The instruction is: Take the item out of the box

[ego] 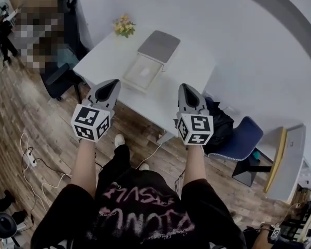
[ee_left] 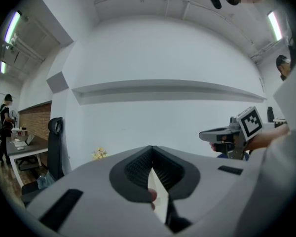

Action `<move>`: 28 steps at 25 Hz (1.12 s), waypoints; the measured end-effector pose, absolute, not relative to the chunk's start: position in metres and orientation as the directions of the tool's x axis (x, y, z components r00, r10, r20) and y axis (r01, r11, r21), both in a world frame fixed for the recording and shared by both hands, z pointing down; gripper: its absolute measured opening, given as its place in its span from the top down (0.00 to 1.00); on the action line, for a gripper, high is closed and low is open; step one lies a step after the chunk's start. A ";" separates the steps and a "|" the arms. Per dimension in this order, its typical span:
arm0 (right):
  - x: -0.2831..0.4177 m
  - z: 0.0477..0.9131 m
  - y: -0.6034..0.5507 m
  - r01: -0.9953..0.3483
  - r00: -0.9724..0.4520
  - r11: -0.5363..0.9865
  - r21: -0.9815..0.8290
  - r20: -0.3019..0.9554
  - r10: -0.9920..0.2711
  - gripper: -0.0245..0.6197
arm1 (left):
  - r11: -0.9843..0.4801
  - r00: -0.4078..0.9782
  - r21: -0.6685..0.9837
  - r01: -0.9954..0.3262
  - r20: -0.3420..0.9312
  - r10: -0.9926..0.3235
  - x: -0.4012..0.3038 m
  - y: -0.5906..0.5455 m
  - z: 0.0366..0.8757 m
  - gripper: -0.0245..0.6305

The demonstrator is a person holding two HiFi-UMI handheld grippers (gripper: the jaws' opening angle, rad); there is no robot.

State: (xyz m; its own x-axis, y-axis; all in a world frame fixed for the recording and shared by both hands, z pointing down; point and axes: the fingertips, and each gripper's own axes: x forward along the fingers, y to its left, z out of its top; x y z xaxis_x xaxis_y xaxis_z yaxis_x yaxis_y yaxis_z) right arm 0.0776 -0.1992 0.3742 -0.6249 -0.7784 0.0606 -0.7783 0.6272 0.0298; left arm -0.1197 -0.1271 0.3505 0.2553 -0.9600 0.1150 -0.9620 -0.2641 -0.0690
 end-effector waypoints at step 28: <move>-0.010 0.400 -0.339 -0.898 -0.429 0.438 0.036 0.147 -0.891 0.95 | -0.519 0.501 -0.043 -0.854 0.206 -0.841 -0.204 -0.320 0.391 0.96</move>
